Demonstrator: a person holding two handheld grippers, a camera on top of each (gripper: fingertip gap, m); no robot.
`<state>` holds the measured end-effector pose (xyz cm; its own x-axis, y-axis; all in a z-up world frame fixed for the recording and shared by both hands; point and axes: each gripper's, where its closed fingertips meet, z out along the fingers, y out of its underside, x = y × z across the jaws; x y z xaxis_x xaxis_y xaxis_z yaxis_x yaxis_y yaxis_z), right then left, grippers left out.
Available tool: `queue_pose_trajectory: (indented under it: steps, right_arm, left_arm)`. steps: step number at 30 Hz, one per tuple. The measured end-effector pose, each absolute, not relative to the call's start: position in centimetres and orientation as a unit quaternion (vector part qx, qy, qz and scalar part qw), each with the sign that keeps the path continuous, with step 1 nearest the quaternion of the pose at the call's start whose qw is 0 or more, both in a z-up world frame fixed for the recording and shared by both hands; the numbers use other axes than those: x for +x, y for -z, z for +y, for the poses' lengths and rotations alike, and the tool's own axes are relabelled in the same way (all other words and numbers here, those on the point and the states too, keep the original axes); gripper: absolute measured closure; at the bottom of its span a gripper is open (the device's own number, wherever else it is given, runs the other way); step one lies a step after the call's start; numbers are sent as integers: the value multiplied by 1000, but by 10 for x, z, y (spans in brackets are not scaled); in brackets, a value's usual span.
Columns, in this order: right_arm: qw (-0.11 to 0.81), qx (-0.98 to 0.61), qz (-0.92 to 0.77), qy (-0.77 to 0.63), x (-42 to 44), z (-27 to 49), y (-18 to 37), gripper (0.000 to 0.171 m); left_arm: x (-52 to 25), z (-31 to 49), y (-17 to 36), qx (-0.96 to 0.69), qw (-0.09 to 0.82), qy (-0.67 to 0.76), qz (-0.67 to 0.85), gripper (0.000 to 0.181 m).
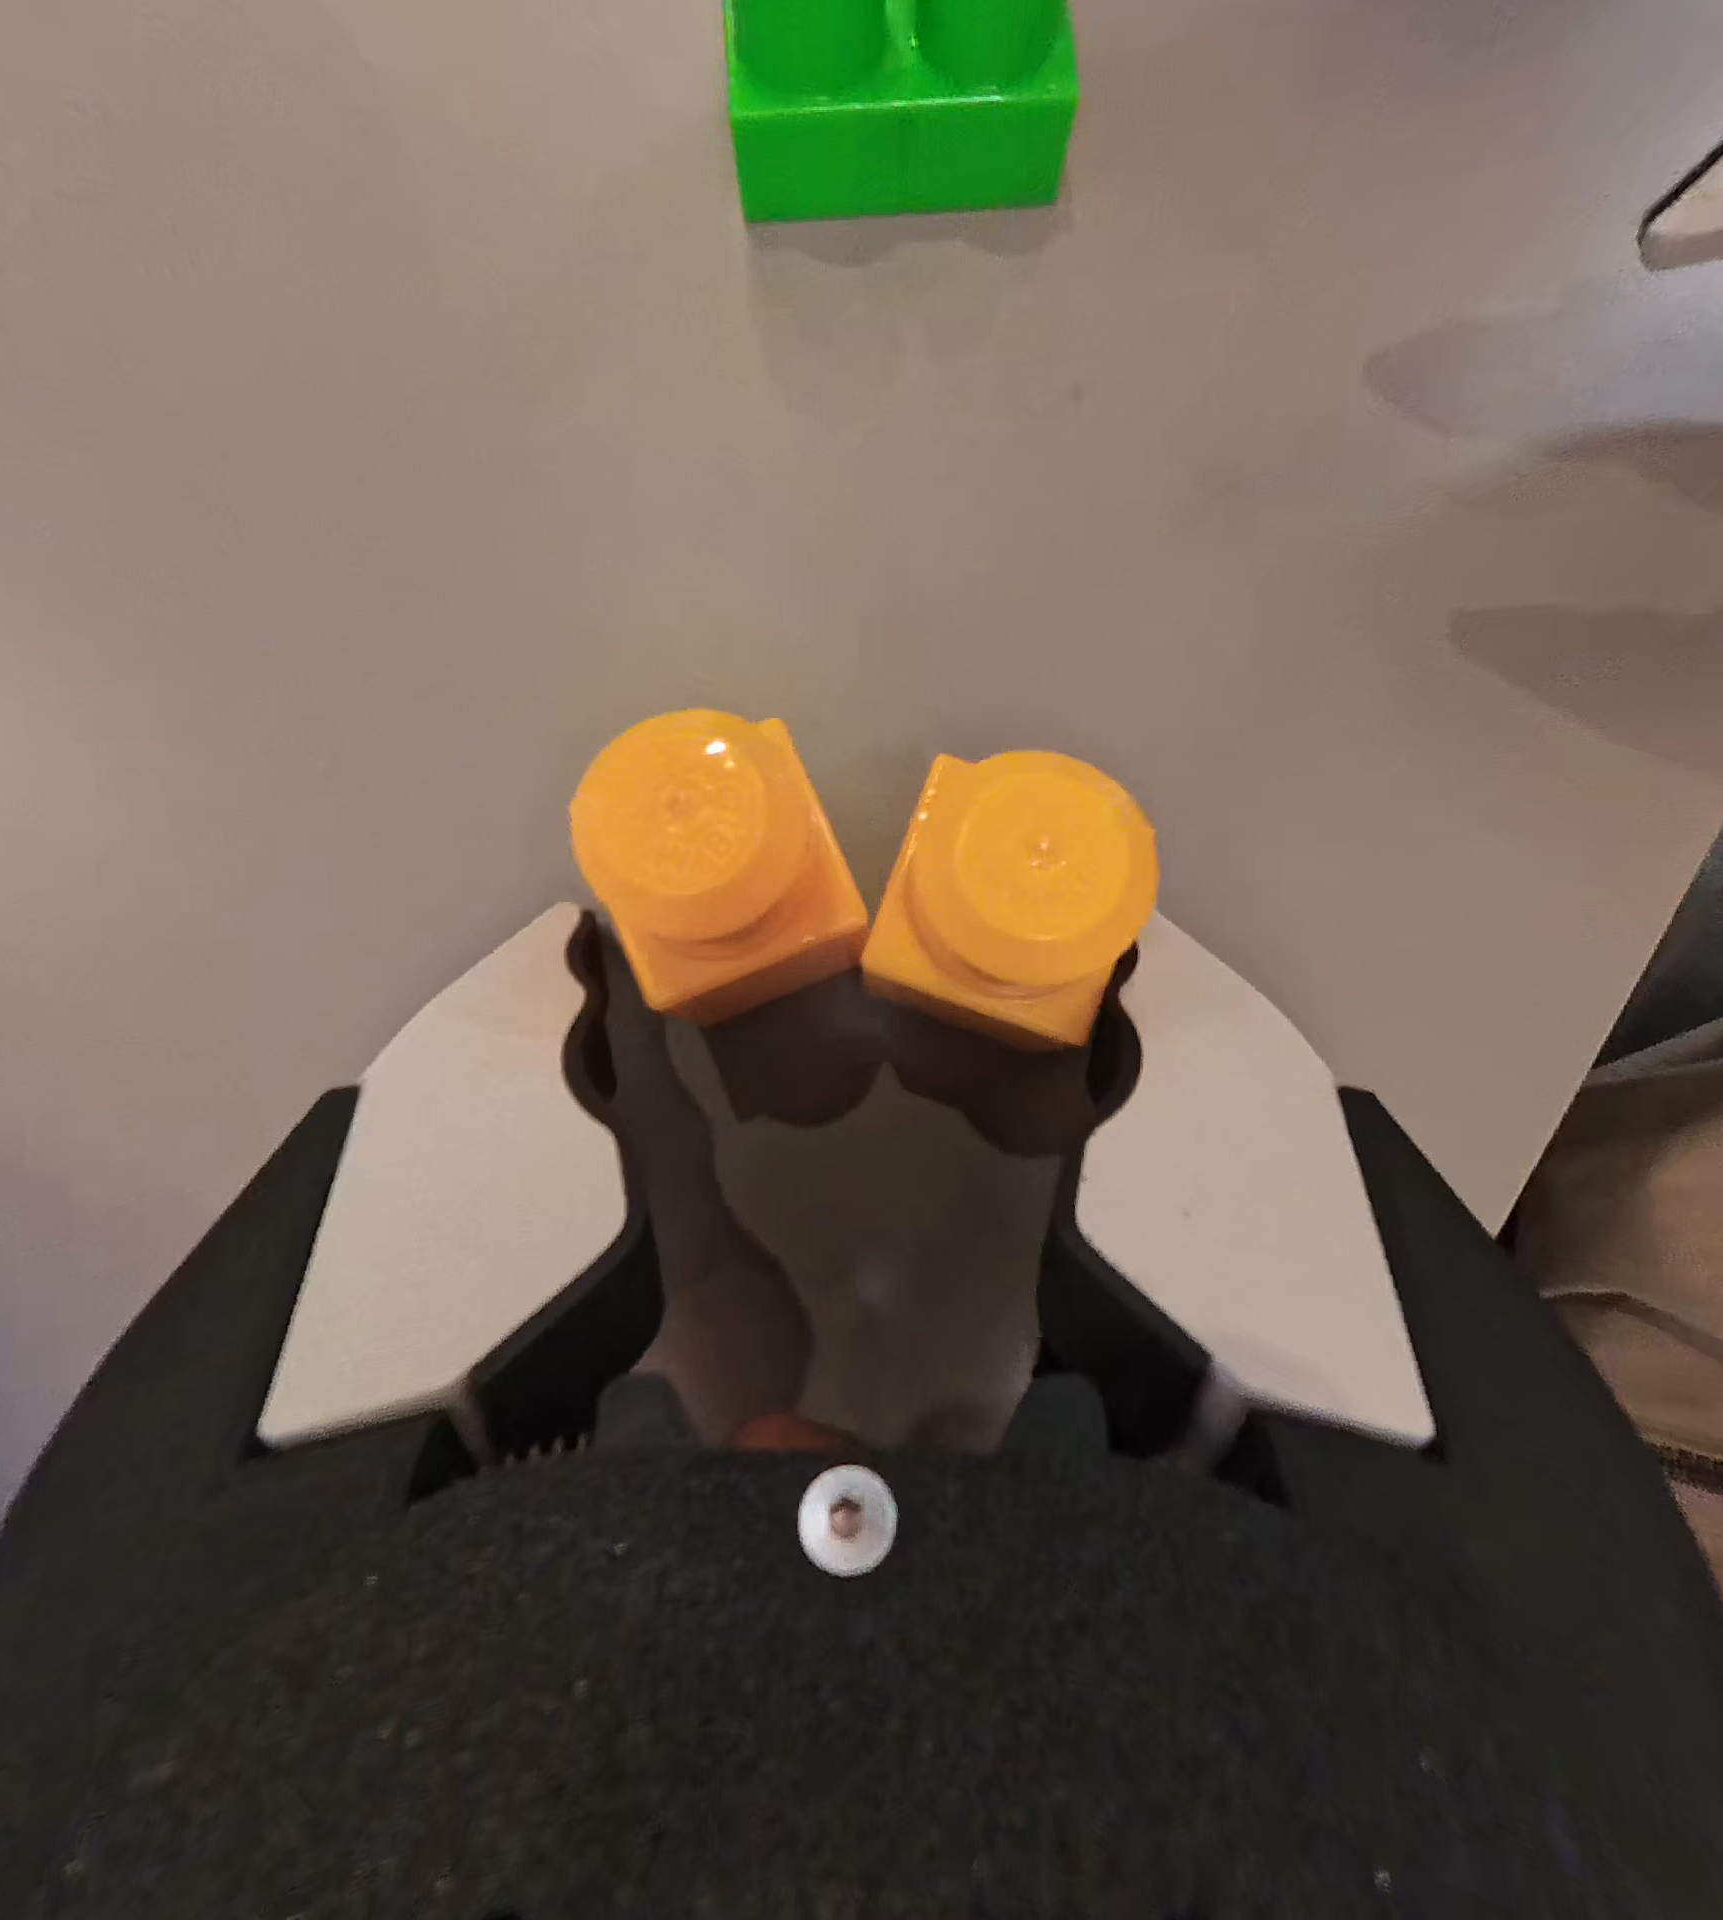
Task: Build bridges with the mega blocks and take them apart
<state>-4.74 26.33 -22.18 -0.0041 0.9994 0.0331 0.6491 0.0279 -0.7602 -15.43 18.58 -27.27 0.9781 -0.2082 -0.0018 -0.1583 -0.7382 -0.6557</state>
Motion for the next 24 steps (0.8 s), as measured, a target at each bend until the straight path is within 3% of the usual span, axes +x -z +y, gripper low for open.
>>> queue_pose_trajectory:
  steps: [10,24]
  right_arm:
    - [303,-635,-649,-289,-48,261,221,122]
    - [303,-634,-649,-291,-47,260,219,121]
  left_arm:
    - [-160,200,271,-931,355,-2,79,81]
    - [-160,219,269,-928,368,11,53,86]
